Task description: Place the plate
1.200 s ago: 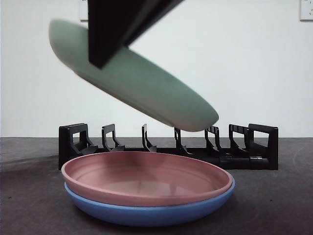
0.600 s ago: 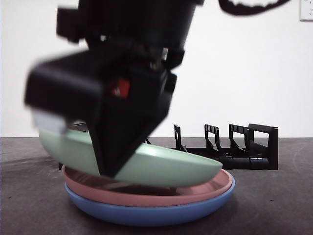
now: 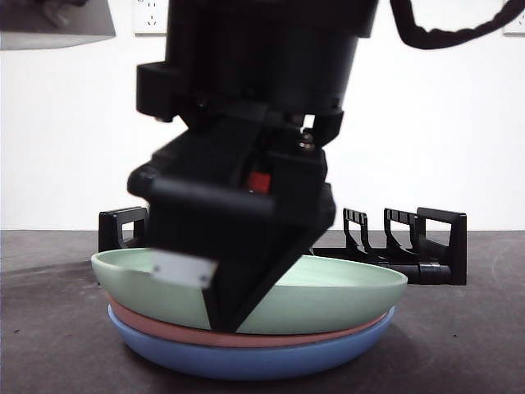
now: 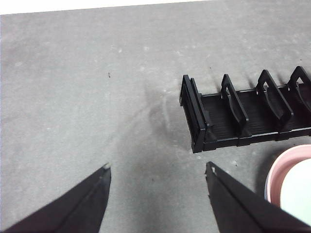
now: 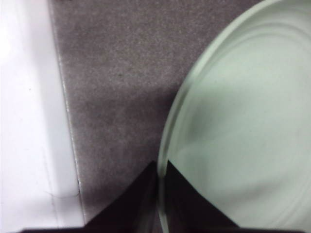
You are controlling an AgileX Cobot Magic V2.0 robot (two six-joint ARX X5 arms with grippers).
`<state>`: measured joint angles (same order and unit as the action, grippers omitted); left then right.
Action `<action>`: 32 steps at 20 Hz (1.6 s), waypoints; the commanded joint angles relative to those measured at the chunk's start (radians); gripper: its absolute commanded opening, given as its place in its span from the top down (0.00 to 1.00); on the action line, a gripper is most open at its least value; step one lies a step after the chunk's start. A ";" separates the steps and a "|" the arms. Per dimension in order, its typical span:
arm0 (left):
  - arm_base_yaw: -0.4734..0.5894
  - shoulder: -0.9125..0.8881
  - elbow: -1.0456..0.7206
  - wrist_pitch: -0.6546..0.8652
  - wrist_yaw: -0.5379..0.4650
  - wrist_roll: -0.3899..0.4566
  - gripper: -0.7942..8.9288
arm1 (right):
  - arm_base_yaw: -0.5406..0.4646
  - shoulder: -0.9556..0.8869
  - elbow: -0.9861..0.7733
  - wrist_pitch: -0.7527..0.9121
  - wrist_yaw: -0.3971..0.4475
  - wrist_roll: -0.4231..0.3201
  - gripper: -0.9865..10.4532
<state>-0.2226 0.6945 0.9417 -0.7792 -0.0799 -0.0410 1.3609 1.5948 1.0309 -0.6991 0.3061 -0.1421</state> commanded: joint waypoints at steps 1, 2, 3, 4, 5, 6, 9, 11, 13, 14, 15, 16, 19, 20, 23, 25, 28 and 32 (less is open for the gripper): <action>0.000 0.006 0.018 0.008 -0.003 -0.001 0.60 | 0.016 0.021 0.011 0.003 -0.018 0.000 0.89; 0.000 0.006 0.018 0.008 -0.003 -0.001 0.60 | 0.016 0.021 0.011 0.003 -0.018 0.000 0.89; 0.000 0.006 0.018 0.008 -0.003 -0.001 0.60 | 0.016 0.021 0.011 0.002 -0.018 0.000 0.89; 0.000 0.006 0.018 0.008 -0.003 -0.001 0.60 | 0.016 0.021 0.011 0.002 -0.018 0.000 0.89; 0.000 0.006 0.018 0.008 -0.003 -0.001 0.60 | 0.016 0.021 0.011 0.002 -0.018 -0.001 0.85; 0.000 0.006 0.018 0.008 -0.003 -0.001 0.60 | 0.016 0.021 0.011 0.002 -0.018 0.000 0.80; 0.000 0.006 0.018 0.008 -0.003 -0.001 0.60 | 0.016 0.020 0.012 0.002 -0.018 0.000 0.72; 0.000 0.006 0.018 0.008 -0.003 -0.001 0.60 | 0.020 0.013 0.018 0.003 -0.019 0.000 0.67; 0.000 0.006 0.018 0.009 -0.003 -0.001 0.60 | 0.023 -0.011 0.034 0.023 -0.025 0.000 0.58; 0.000 0.006 0.018 0.010 -0.003 -0.001 0.60 | 0.023 -0.025 0.045 0.026 -0.026 0.001 0.55; 0.000 0.006 0.018 0.010 -0.003 -0.001 0.60 | 0.023 -0.044 0.060 0.025 -0.024 0.000 0.55; 0.000 0.006 0.018 0.010 -0.003 -0.001 0.60 | 0.023 -0.069 0.070 0.025 -0.018 0.000 0.55; 0.000 0.006 0.018 0.011 -0.003 -0.001 0.60 | -0.021 -0.193 0.075 0.066 0.029 -0.002 0.55; 0.000 0.007 0.018 0.013 -0.002 -0.003 0.60 | -0.053 -0.235 0.075 0.079 0.032 -0.002 0.55; 0.000 0.019 0.018 0.017 0.010 -0.005 0.60 | -0.257 -0.356 0.069 0.124 -0.024 -0.002 0.55; 0.000 0.033 0.018 0.017 0.011 -0.006 0.60 | -0.435 -0.410 0.067 0.130 -0.113 -0.002 0.55; 0.000 0.062 0.018 0.045 0.016 -0.031 0.60 | -0.717 -0.455 0.067 0.135 -0.261 -0.021 0.55; 0.000 0.119 0.018 0.167 0.126 -0.096 0.60 | -1.042 -0.460 0.067 0.145 -0.446 -0.049 0.55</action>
<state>-0.2226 0.8059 0.9417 -0.6247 0.0402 -0.1089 0.3225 1.1282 1.0870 -0.5625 -0.1295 -0.1772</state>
